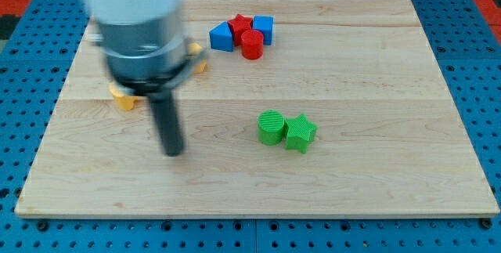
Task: Move the yellow hexagon to the right side of the yellow heart
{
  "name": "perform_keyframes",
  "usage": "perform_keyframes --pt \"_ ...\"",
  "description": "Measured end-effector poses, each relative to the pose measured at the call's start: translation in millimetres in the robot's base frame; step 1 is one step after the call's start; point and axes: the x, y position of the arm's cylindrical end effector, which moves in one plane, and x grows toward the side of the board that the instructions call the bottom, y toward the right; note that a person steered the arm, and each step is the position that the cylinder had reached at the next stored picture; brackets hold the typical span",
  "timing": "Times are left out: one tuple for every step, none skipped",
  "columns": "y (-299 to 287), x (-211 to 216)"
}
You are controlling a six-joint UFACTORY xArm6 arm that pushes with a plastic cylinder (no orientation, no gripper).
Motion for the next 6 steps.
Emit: perform_keyframes --pt "-96.8 -3.4" --pt "-92.2 -58.2" --pt "-71.4 -108.3" --pt "-31.3 -148.8" --pt "-11.8 -187.9" --pt "36.2 -199.7"
